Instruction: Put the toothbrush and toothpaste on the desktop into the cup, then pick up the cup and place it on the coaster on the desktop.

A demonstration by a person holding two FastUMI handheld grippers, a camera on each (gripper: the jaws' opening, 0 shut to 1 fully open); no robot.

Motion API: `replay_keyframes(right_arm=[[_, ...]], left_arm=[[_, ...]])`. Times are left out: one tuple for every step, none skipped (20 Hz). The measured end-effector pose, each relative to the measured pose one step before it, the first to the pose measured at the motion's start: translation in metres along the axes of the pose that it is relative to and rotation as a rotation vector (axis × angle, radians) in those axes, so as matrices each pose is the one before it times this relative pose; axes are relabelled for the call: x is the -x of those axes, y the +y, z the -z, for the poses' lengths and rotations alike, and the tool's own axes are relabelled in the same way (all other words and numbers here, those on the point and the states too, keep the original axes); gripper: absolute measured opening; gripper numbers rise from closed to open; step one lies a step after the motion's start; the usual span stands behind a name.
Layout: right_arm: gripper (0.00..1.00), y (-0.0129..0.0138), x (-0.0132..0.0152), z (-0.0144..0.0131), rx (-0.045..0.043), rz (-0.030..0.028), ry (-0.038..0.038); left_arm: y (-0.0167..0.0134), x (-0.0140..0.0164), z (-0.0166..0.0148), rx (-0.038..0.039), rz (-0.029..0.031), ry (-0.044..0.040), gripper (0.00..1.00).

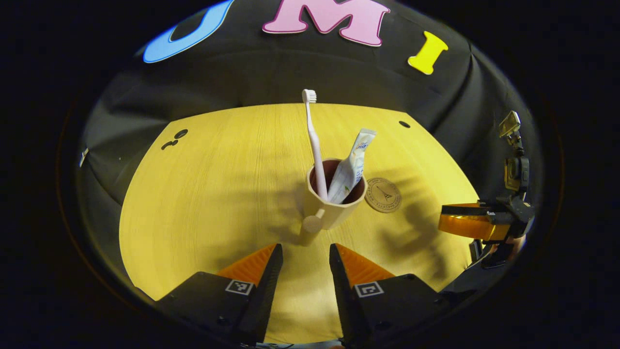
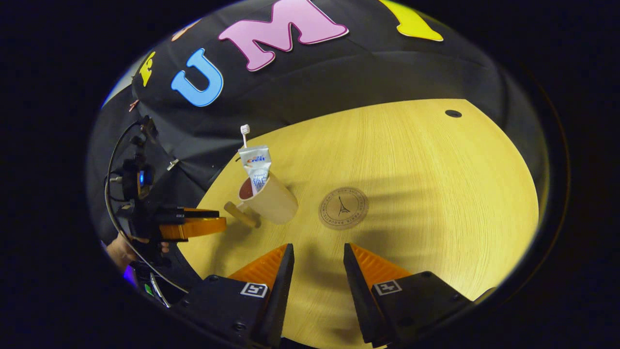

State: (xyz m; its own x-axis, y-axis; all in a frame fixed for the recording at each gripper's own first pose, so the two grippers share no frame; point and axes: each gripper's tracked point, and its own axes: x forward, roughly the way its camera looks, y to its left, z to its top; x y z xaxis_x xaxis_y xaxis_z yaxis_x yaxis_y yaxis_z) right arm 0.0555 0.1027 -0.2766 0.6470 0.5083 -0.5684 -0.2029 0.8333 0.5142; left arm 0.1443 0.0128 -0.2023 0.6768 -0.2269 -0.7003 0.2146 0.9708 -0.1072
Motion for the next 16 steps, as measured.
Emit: replay_keyframes(right_arm=[[0.64,-0.0044,0.00242,0.00397,-0.00064,0.0059,0.00635],[0.64,-0.00439,0.0008,0.00423,0.00081,0.0058,0.00775],[0.64,-0.0034,0.00218,0.00265,-0.00046,0.00237,0.00777],[0.64,-0.00254,0.0016,0.00161,-0.00085,0.00141,0.00342],[0.64,-0.00238,0.0016,0.00108,-0.00139,-0.00184,0.00234],[0.64,-0.00316,0.00211,0.00052,-0.0011,-0.00003,0.002],[0.64,-0.0038,0.00246,-0.00053,-0.00155,0.00481,-0.00136],[0.64,-0.00393,0.00064,-0.00083,-0.00248,0.00402,-0.00096],[0.64,-0.00321,0.00099,-0.00115,-0.00307,0.00413,-0.00314],[0.64,-0.00346,0.00036,-0.00071,-0.00643,0.00536,-0.00276],[0.64,-0.00308,0.00124,0.00029,-0.0091,0.00296,0.00008],[0.64,-0.00325,-0.00002,-0.00114,-0.0092,0.00449,-0.00295],[0.64,-0.00297,0.00153,-0.00049,-0.00694,0.00501,-0.00334],[0.64,-0.00302,0.00176,0.00096,-0.00597,0.00422,0.00089],[0.64,-0.00193,0.0012,0.00191,-0.0075,0.00069,0.00302],[0.64,-0.00079,0.00038,0.00178,-0.0064,-0.00125,0.00418]], left_arm=[[-0.0022,-0.00418,0.00191,-0.0098,0.01295,0.02988,0.61],[-0.00181,-0.00537,0.00167,-0.01276,0.0117,0.03527,0.61],[-0.00011,-0.00588,0.00105,-0.01936,0.00865,0.03596,0.61],[0.00062,-0.00493,-0.0008,-0.02048,0.00315,0.02419,0.61],[0.00119,-0.00263,-0.00205,-0.01567,-0.00085,0.01613,0.61],[-0.00021,-0.00267,-0.00378,-0.01274,0.00645,0.01392,0.61],[0.0002,-0.00282,-0.00341,-0.00525,0.00442,0.01047,0.61],[0.00036,-0.00349,-0.00306,-0.00015,0.00452,0.01345,0.61],[0.00058,-0.00305,-0.0032,0.00166,0.00289,0.01222,0.61],[0.00079,-0.00296,-0.0032,-0.00012,0.00256,0.01391,0.61],[-0.00035,-0.00438,-0.00117,-0.00079,0.00608,0.0172,0.61],[-0.00102,-0.00477,-0.00086,-0.00267,0.00355,0.01932,0.61],[-0.00084,-0.00269,-0.00025,-0.00735,0.00554,0.02091,0.61],[-0.0005,-0.00234,-0.00095,-0.0115,0.0015,0.0191,0.6],[0.00038,-0.00148,0.00008,-0.01492,-0.00726,0.01707,0.6],[0.00052,-0.00186,-0.00049,-0.02029,-0.00678,0.01626,0.6]])
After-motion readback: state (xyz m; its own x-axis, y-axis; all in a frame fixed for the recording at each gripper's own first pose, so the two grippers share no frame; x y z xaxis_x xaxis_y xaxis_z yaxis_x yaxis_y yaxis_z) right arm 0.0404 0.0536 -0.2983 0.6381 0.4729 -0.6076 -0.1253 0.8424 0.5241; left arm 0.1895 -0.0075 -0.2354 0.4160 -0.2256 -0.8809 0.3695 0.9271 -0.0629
